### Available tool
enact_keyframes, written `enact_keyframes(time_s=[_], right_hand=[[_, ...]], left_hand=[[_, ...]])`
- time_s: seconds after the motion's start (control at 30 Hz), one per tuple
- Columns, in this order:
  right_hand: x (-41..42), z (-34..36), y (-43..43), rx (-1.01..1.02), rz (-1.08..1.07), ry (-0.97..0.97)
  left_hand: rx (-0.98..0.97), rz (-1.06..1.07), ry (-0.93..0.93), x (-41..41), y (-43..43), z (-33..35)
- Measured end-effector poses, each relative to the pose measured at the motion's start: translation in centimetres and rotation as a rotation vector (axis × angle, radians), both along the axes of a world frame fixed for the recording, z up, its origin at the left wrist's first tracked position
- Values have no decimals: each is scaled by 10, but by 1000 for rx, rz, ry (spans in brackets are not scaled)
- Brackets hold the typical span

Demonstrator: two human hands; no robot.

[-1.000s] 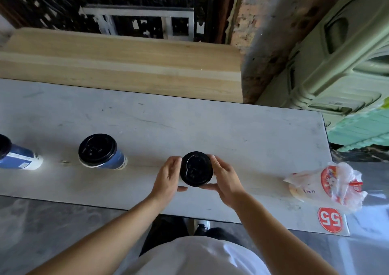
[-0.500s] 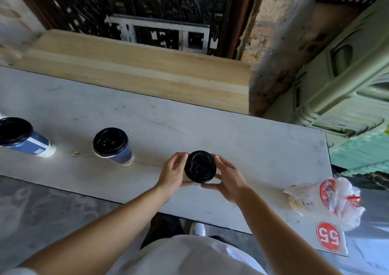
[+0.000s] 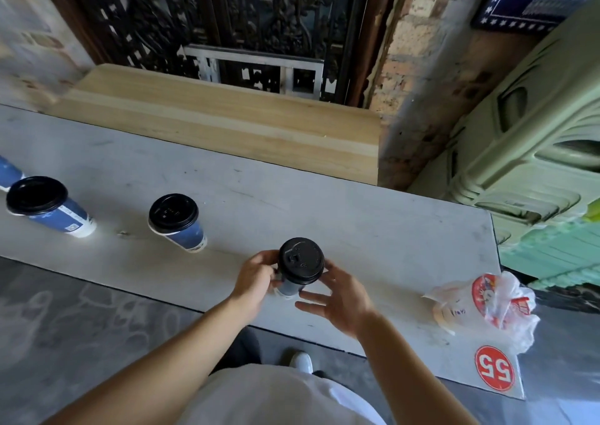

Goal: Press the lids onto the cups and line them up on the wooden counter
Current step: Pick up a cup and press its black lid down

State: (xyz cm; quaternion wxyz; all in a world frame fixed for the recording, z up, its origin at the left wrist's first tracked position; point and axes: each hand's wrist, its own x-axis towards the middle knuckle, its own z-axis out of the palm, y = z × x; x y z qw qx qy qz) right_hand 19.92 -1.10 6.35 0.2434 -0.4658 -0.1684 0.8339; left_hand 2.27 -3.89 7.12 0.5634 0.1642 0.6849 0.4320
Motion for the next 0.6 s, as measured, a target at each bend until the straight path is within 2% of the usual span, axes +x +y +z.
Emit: enact_keyframes(time_s=[0.13,0.23,0.3,0.4,0.53,0.6], right_hand=[[-2,8,-2,93,75,-36],[-14,15,3,267,152,-219],[-26,20,6,316,146,-317],[-46,26,12,343,92,-345],[-70,27,13,416,59,-452],[-81,26,8,465,46,-517]], left_hand=[[32,-227,129,-10,-2,5],[36,-306,94,-22,10,17],[8,-332,63,-31,16,22],[-11,-348,13,-41,21,23],[37,-329,-77,-47,18,19],[38,-335,-58,-47,11,13]])
